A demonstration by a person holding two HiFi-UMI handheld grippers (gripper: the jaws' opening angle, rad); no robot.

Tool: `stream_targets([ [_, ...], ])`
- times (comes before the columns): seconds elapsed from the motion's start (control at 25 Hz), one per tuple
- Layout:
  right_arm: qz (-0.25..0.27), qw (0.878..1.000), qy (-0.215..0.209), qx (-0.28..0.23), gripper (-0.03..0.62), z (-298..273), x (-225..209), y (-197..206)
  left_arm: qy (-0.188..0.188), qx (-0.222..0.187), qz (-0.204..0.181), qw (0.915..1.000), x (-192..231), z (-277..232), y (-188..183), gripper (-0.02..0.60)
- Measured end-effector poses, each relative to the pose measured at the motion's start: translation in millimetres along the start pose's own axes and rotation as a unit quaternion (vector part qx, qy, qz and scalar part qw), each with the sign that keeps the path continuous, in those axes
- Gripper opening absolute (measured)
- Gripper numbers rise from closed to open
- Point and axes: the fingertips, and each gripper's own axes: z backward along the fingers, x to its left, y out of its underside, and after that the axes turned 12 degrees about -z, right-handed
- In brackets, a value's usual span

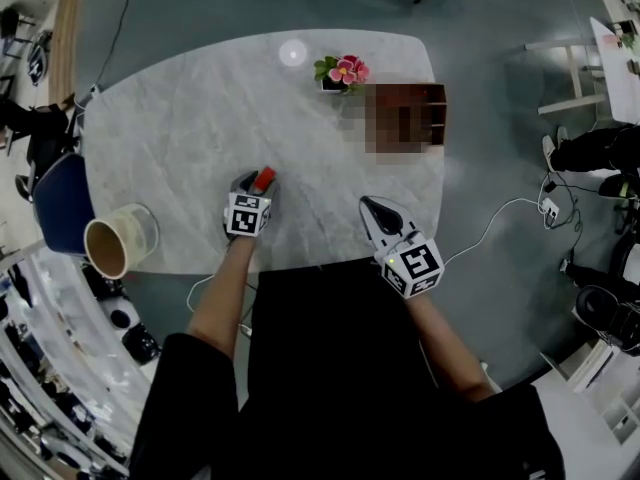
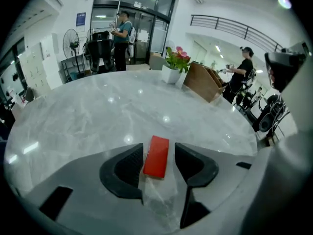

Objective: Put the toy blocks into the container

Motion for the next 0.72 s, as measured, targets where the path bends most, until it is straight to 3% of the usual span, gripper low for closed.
stream_targets([
  [0.2, -0.020, 1.000, -0.010, -0.013, 0.000, 11.0, -17.5, -2.6, 0.007, 0.031, -0.007, 0.9995, -0.9, -7.6, 9.9, 0.188],
  [0.6, -0.033, 0.999, -0.019, -0.014, 0.000, 27.4, -48.1, 7.1, -0.020, 0.069, -0.048, 0.9962, 0.5, -15.8, 13.3, 0.137],
  [0.72, -0.036, 0.999, -0.027, -0.014, 0.000, 27.4, -46.1, 10.9, -0.026, 0.074, -0.041, 0.9961, -2.9, -12.5, 18.3, 0.135],
])
